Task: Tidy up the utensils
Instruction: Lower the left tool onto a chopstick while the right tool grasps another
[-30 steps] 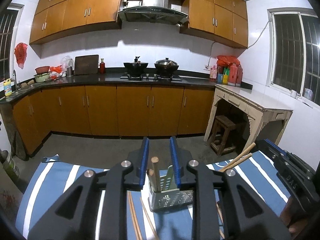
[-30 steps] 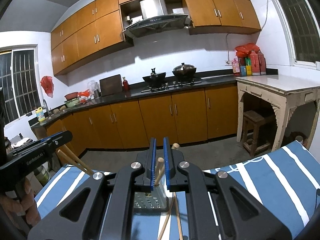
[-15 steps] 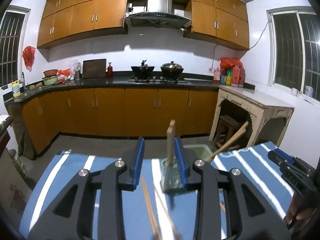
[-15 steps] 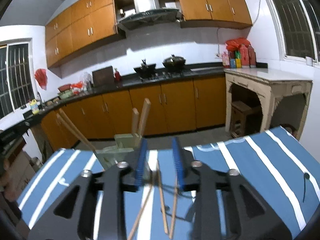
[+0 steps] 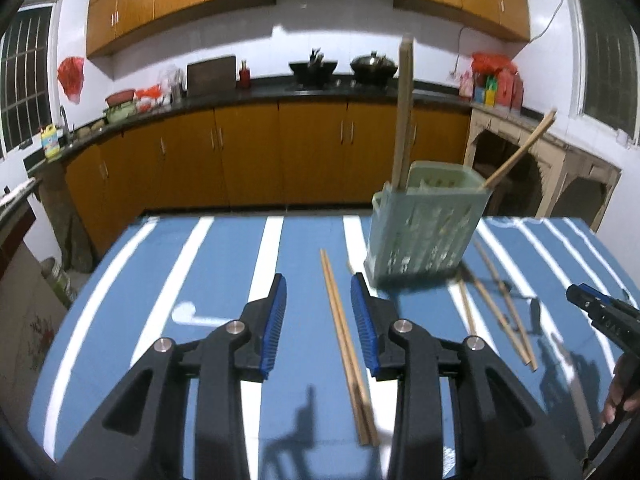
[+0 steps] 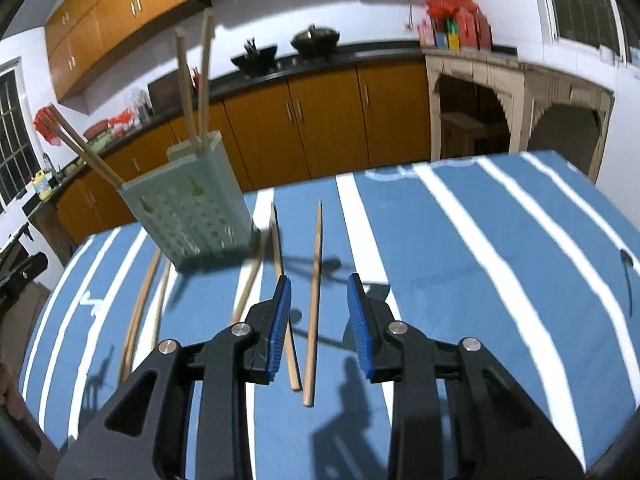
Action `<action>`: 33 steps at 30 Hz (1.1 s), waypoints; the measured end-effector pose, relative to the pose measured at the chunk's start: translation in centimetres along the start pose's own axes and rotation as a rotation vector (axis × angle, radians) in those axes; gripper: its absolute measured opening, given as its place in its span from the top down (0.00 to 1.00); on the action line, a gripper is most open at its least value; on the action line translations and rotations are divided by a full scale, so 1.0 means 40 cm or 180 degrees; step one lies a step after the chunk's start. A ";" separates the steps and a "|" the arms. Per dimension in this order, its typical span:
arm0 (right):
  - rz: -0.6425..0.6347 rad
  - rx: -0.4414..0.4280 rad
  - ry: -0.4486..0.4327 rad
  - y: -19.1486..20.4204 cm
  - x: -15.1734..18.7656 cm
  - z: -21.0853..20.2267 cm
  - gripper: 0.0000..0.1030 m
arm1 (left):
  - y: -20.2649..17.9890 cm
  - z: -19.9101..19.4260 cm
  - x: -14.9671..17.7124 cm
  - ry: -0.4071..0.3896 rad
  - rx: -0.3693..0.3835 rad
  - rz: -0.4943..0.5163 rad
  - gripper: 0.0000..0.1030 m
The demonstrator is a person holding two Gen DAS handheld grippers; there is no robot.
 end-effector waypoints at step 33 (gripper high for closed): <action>0.0077 0.0413 0.0658 -0.083 0.109 0.137 0.93 | 0.025 0.210 0.216 0.1029 0.0101 -0.0126 0.77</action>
Point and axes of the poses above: each gripper's, at about its wrist camera, not at the fingertips, and z roughly the way its jaws point, y to its left, x to its underside, the point moved 6 cm from there along z, roughly the way its jaws point, and after that the axes turned 14 degrees about -z, right-handed, at the moved point
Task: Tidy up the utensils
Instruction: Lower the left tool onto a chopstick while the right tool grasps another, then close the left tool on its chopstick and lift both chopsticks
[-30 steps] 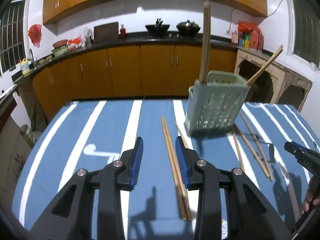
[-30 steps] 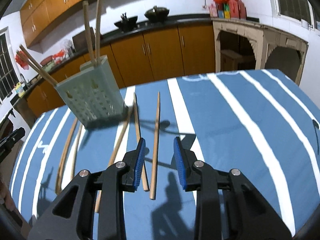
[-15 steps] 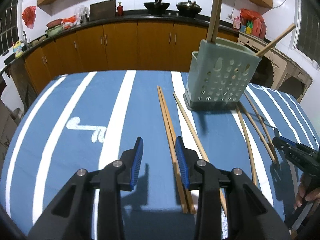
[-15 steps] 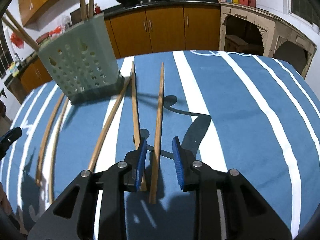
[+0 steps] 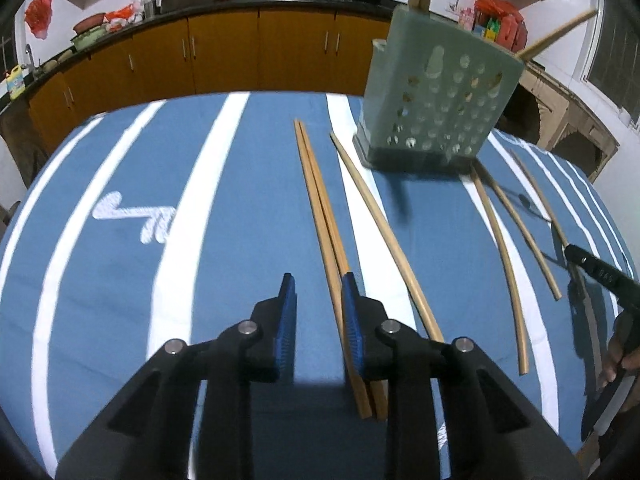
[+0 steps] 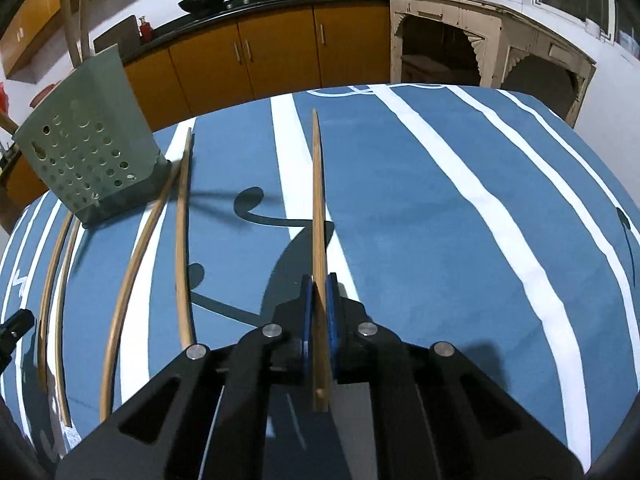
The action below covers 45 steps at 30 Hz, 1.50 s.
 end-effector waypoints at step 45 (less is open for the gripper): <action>-0.0238 -0.0103 -0.0083 0.038 0.028 -0.034 0.93 | 0.054 -0.006 0.001 -0.0134 -0.0314 0.0062 0.92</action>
Point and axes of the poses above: each gripper's, at about its wrist camera, not at the fingertips, and z roughly the way its jaws point, y to its left, x to its underside, the point moved 6 cm from there along z, roughly the way its jaws point, and after that the axes turned 14 degrees about -z, right-handed, at the moved point
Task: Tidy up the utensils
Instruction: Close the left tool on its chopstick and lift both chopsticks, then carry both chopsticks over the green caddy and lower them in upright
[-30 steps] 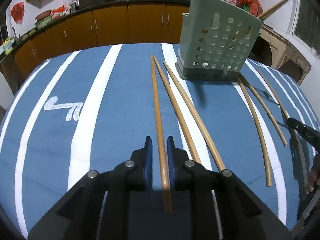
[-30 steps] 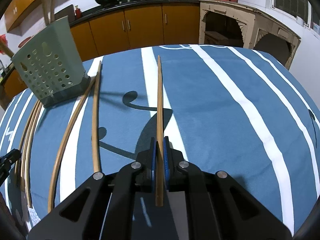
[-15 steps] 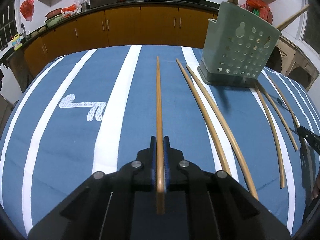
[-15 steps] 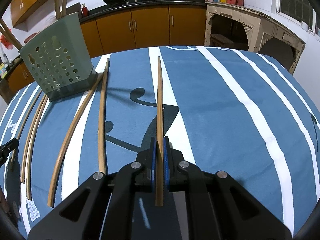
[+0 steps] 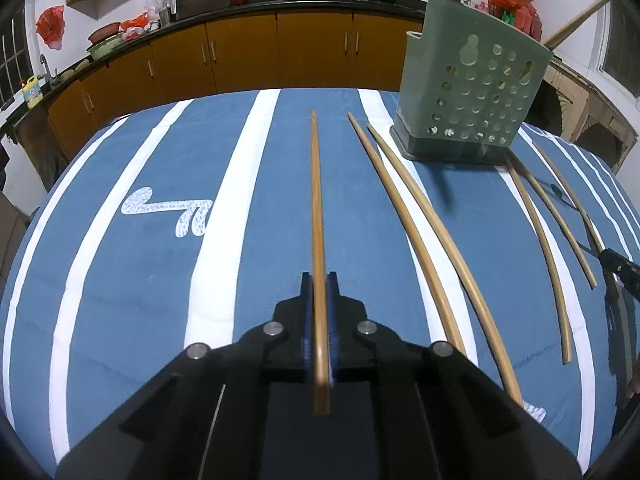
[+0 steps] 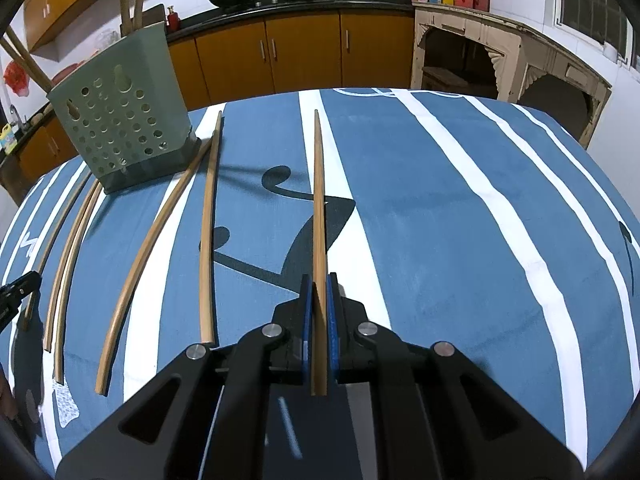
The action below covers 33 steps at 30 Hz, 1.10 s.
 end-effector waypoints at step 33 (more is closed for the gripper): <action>0.0038 0.0162 -0.1188 -0.071 -0.191 -0.292 0.93 | -0.008 -0.353 -0.228 -0.1102 0.0499 0.0012 0.93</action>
Point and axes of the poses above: each gripper's, at about its wrist camera, not at the fingertips, and z roughly the way its jaws point, y to its left, x to its underside, the point moved 6 cm from there along z, roughly the way its jaws point, and after that the axes turned 14 degrees about -z, right-handed, at the moved point
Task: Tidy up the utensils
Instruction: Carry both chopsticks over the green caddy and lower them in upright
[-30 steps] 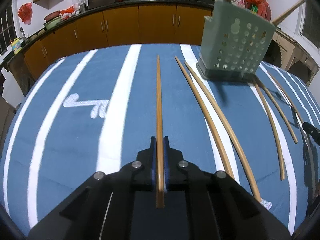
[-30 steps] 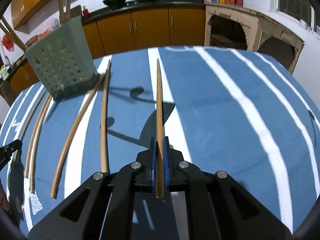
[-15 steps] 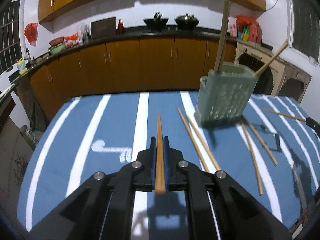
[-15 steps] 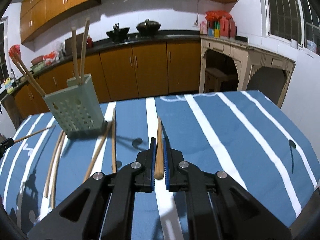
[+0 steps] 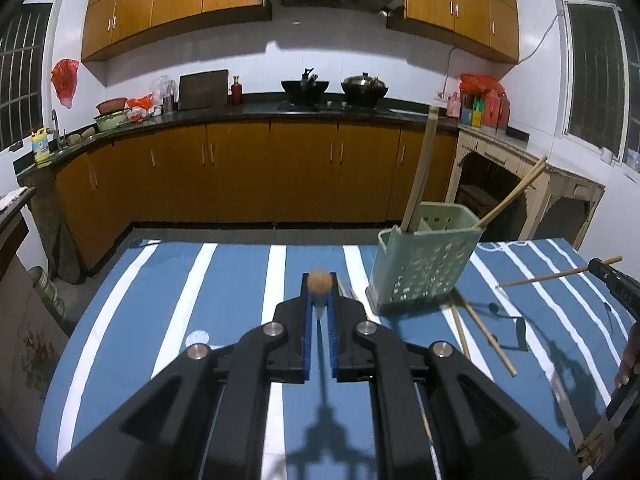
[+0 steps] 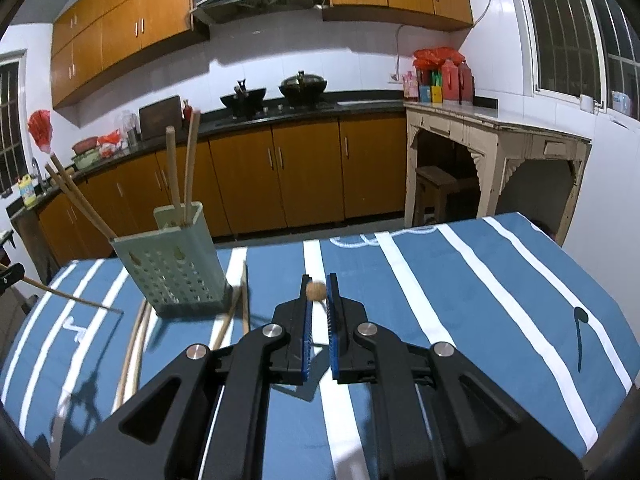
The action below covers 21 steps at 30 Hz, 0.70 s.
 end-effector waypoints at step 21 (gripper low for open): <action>0.0106 -0.0364 -0.0567 0.028 -0.201 -0.127 0.93 | -0.139 -0.135 -0.138 -0.0249 0.0533 0.0110 0.93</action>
Point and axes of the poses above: each gripper's, at about its wrist camera, not at the fingertips, and z roughly the way its jaws point, y to its left, x to its underside, the point moved 6 cm from there along z, roughly the way its jaws point, and after that the axes turned 14 degrees about -z, right-handed, at the moved point
